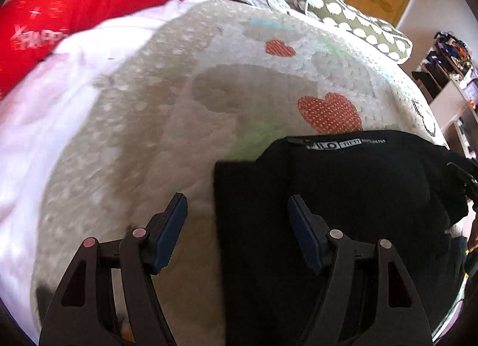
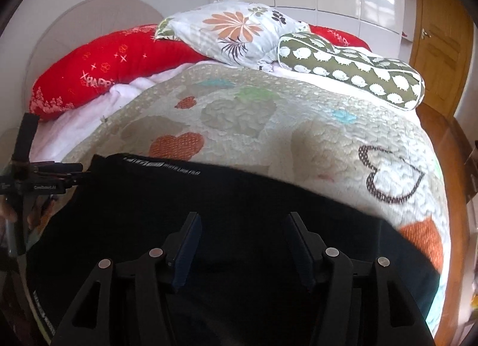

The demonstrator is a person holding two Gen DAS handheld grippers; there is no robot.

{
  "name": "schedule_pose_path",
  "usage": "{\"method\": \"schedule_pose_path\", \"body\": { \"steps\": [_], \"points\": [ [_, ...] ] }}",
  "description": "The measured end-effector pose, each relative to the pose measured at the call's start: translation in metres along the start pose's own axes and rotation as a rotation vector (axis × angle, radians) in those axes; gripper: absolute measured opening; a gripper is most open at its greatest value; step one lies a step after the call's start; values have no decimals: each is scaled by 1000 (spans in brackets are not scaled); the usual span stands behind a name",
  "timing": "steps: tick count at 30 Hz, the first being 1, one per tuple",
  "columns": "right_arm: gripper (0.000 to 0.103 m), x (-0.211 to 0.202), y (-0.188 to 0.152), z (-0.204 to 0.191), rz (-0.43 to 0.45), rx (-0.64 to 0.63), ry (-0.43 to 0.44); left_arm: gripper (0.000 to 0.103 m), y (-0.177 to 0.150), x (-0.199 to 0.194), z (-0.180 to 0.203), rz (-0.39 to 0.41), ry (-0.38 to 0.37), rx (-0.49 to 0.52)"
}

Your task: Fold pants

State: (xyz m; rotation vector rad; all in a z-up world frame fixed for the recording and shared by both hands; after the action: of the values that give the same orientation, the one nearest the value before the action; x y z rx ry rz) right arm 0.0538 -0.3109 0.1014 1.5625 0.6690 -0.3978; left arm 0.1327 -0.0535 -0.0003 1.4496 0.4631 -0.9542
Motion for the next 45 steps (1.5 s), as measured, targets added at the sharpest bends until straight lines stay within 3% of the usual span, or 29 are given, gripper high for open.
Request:
{"method": "schedule_pose_path", "body": {
  "steps": [3,4,5,7,9,12,17,19,28,38,42,44,45],
  "points": [
    [58,6,0,8,-5,32,2,69,6,9,12,17,0,79],
    [58,7,-2,9,-10,42,6,62,8,10,17,29,-7,115],
    [58,8,-4,11,-16,54,7,40,9,8,24,36,-11,147],
    [58,5,-8,13,-22,59,0,29,9,-3,28,59,-20,153],
    [58,-1,-8,14,-13,47,-6,4,10,-25,34,109,-59,162],
    [58,-14,-2,14,24,20,-22,5,3,-81,50,226,-148,198],
    [63,-33,5,-1,44,-101,1,5,-27,-156,81,359,-226,339],
    [68,-33,4,-11,27,-161,-12,5,-33,-164,87,355,-251,330],
    [68,-17,-7,-45,4,-366,-35,5,-84,-200,92,362,-289,341],
    [68,-16,1,-58,70,-551,-85,5,-119,-210,48,337,-270,234],
    [68,-17,5,-71,54,-625,-8,5,-130,-213,43,328,-270,232],
    [56,-15,5,-76,-2,-628,44,5,-135,-213,44,323,-267,234],
    [31,-13,4,-79,-35,-634,51,5,-137,-212,43,322,-264,234]
  ]
}}
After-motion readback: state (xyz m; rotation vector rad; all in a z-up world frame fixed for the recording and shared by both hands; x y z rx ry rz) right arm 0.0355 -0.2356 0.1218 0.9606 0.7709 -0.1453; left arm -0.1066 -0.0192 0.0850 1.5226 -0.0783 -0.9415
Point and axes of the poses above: each gripper's, at about its wrist camera, not at the fingertips, and x roughly the way its jaws point, z to its right, y to its top, the point moved 3 cm from there along x, roughly the way its jaws point, and after that the axes turned 10 degrees about z, right-handed, at the moved point
